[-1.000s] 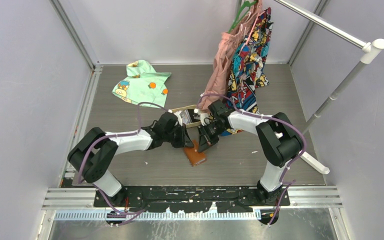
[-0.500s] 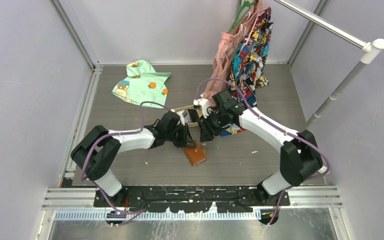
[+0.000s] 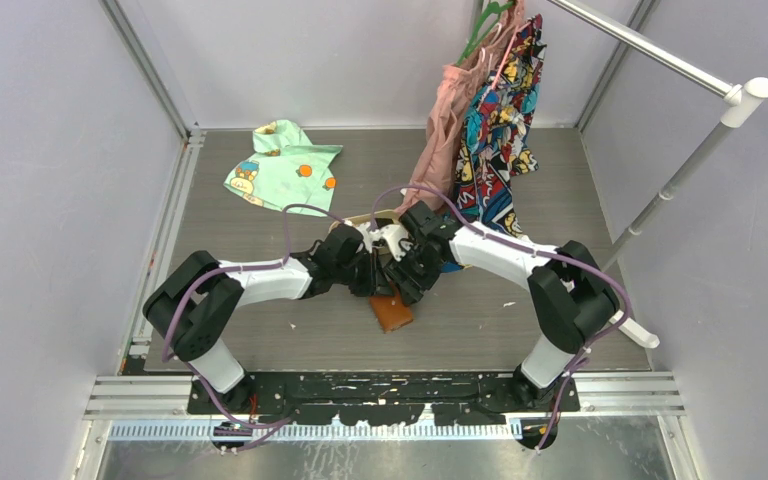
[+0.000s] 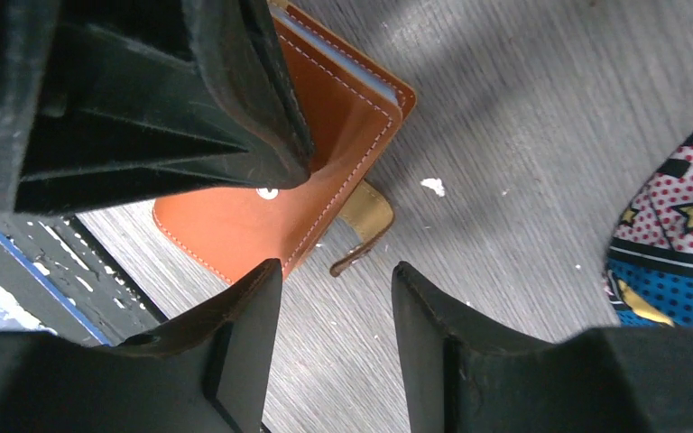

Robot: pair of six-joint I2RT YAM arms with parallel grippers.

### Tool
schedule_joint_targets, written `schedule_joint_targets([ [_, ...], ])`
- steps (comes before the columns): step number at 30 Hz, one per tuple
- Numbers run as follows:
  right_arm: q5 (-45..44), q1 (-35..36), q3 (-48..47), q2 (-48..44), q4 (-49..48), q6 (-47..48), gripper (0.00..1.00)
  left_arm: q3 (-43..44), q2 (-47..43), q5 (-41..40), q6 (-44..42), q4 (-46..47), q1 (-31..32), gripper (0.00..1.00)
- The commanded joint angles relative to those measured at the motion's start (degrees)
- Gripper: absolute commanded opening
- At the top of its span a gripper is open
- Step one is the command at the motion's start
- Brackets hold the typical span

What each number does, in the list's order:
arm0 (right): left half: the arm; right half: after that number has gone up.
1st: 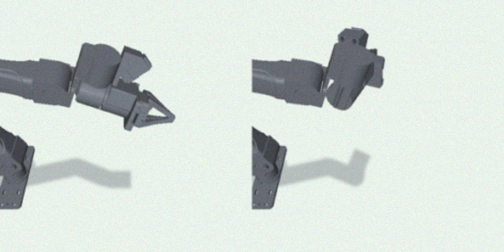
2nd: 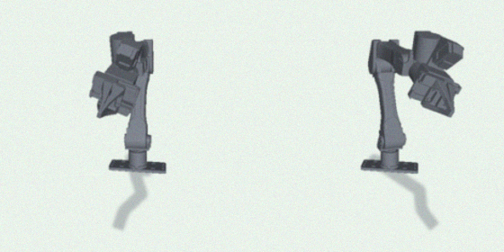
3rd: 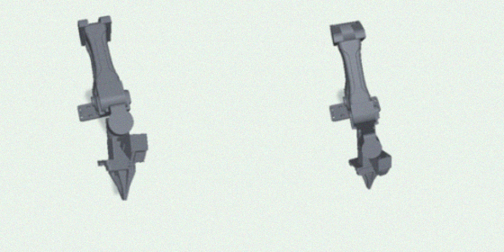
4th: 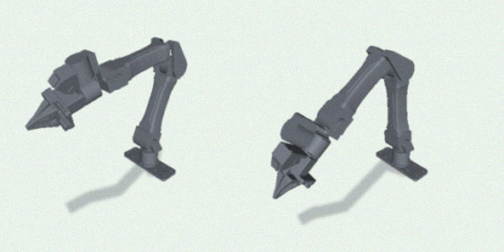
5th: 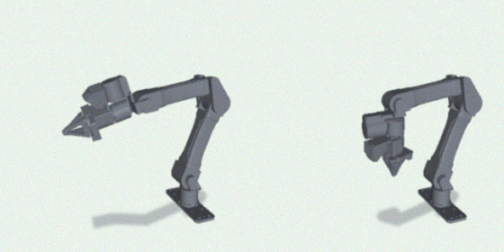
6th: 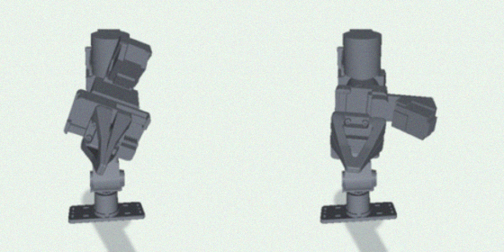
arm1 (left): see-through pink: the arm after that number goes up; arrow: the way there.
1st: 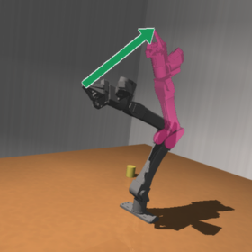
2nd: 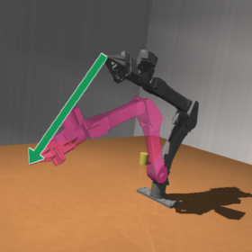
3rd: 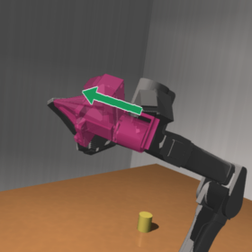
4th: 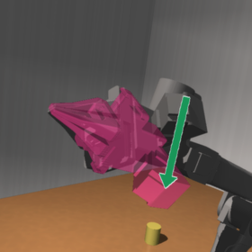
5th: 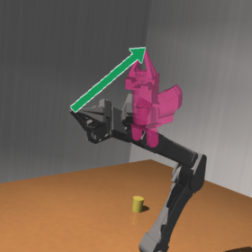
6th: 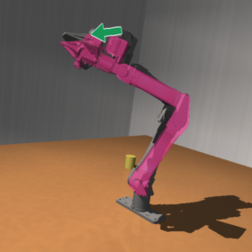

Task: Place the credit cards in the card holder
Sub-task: Close the card holder at the center of the board.

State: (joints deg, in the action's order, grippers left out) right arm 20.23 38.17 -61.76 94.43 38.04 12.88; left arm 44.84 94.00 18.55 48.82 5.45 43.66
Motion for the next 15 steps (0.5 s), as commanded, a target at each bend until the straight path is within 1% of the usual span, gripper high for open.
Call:
schedule_joint_targets([
  [1,-3.64,0.98,-1.61,0.57,-0.48,-0.87,0.51,-0.53,0.25,-0.7,-0.57,-1.93,0.74,0.06],
  [6,-3.62,1.11,-1.78,0.73,-0.6,-1.28,0.39,-0.37,0.28,-0.62,-0.57,-1.98,0.73,0.06],
  [9,-4.01,1.03,-1.94,0.96,-0.81,-1.37,0.31,-0.28,0.23,-0.62,-0.43,-1.87,0.73,0.06],
  [13,-4.77,1.08,-2.3,1.55,-1.03,-1.29,0.23,-0.28,0.11,-0.47,-0.15,-1.32,0.73,0.08],
  [15,-4.93,1.03,-2.6,1.41,-1.1,-1.08,0.15,-0.36,-0.01,-0.2,0.11,-0.95,0.73,0.08],
])
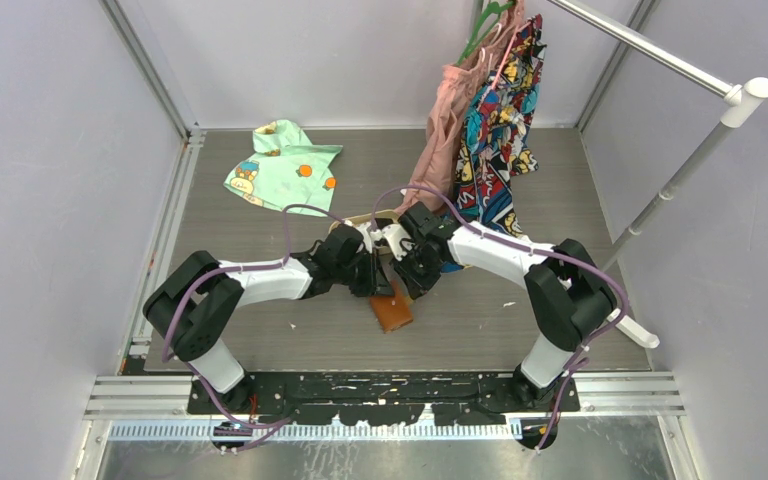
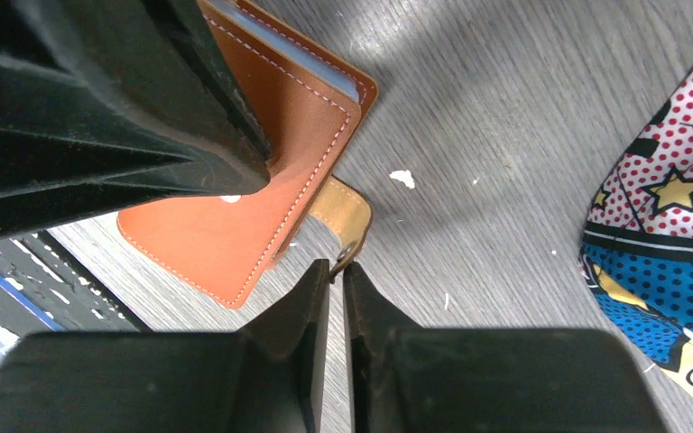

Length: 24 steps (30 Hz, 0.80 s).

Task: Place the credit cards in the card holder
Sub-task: Close the card holder at the center of the board.

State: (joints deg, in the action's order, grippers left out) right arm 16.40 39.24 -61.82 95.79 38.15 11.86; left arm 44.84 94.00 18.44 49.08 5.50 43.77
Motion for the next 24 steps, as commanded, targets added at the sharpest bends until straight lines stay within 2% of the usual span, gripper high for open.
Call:
schedule_joint_targets([
  [1,-1.11,-0.03,-2.66,-0.04,-1.19,0.19,0.11,-0.41,-0.16,-0.02,0.06,-0.82,0.59,0.09],
  [5,-1.52,-0.05,-2.78,-1.21,-1.21,2.21,0.01,-0.63,-1.11,0.15,0.23,-0.2,0.56,0.12],
  [11,-0.87,-0.08,-3.16,-3.5,-2.15,7.75,0.01,-1.75,-0.52,2.54,2.12,2.94,-1.2,0.14],
  [19,2.68,-0.01,-6.42,-2.34,-1.94,15.81,0.01,-4.0,-2.14,0.03,4.6,5.91,-2.06,0.12],
  [24,6.64,0.04,-9.25,-0.86,-0.61,21.1,0.01,-7.21,-6.12,-2.73,6.02,8.85,-2.46,0.12],
])
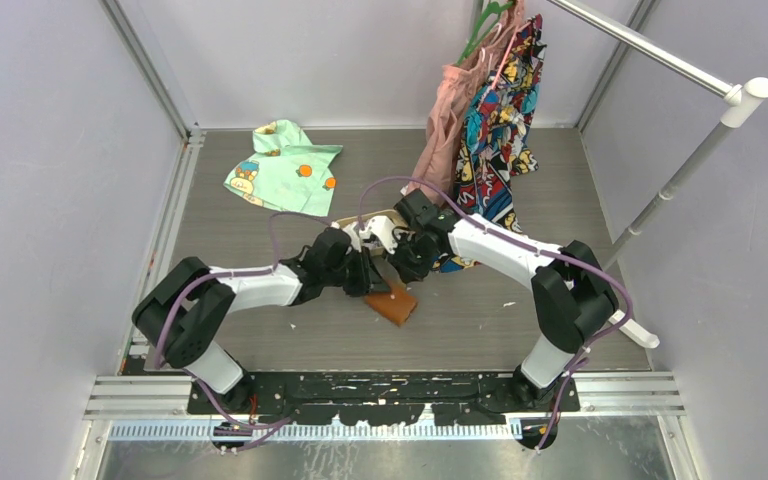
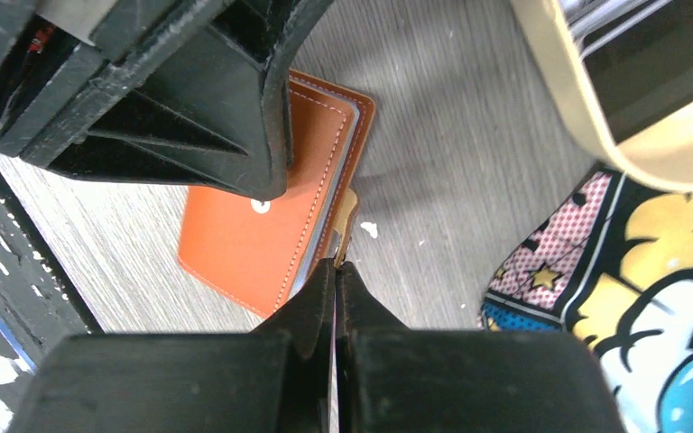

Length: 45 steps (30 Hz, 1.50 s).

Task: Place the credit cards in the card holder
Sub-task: Close the card holder at the center of the board.

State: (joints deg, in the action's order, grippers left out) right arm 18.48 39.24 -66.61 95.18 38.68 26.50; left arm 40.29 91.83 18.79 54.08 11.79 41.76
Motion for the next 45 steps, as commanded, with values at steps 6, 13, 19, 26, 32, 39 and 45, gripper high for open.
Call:
schedule_joint_targets([
  [6,9.83,1.56,-2.44,-0.95,-0.6,16.85,0.02,-4.77,-7.18,-3.67,0.46,2.97,-0.86,0.13],
  [13,5.16,3.97,-0.68,0.65,-4.02,16.24,0.02,-4.05,-1.07,0.39,1.35,6.2,-0.84,0.08],
  [19,3.93,4.26,1.13,-0.06,-5.74,16.38,0.08,-4.68,1.58,0.18,3.07,8.07,-0.89,0.05],
  [26,-0.15,4.03,1.4,0.1,-6.53,14.54,0.29,-5.38,1.49,-0.44,2.78,7.76,-0.88,0.04],
  [32,3.08,1.58,0.78,-3.18,-5.28,14.58,0.58,-5.43,1.87,-0.1,2.22,7.81,-0.89,0.03],
  [39,18.33,-7.83,-6.88,0.86,2.66,12.62,0.69,-5.1,2.12,-0.07,1.31,7.34,-0.88,0.02],
  [45,18.55,-7.54,-8.52,3.67,3.15,10.57,0.67,-5.13,2.68,0.01,0.62,7.36,-0.84,0.02],
])
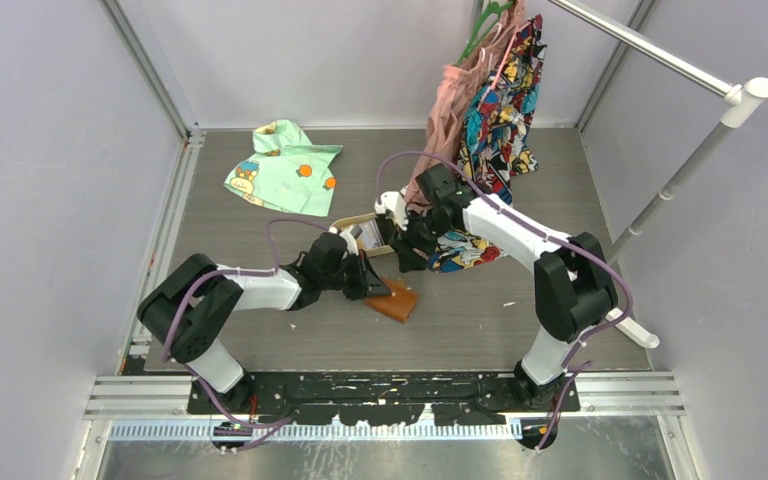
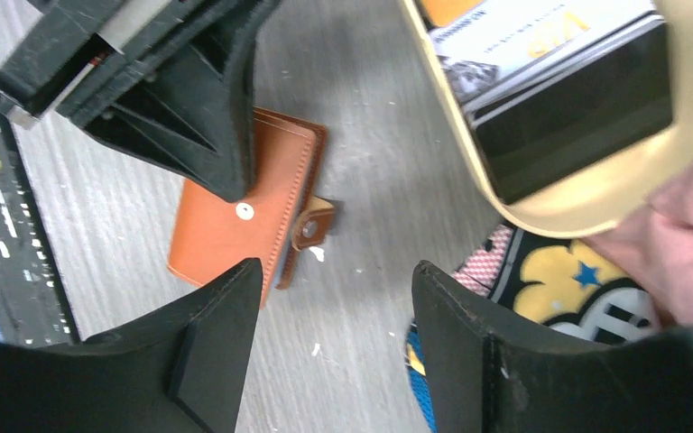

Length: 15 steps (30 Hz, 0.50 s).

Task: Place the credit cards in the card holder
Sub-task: Close the card holder at the center of the board.

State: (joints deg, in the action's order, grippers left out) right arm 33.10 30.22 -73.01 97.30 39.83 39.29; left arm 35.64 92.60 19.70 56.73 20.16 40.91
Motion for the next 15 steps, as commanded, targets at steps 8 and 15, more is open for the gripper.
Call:
schedule_joint_targets([
  [8,2.73,2.44,-5.07,7.1,4.95,-2.7,0.54,-0.24,2.31,-0.59,-2.28,-1.04,-0.01,0.02],
  [15,1.25,2.81,-6.32,9.05,5.6,-3.51,0.44,-0.05,2.77,-0.33,-2.49,-0.87,-0.04,0.02],
])
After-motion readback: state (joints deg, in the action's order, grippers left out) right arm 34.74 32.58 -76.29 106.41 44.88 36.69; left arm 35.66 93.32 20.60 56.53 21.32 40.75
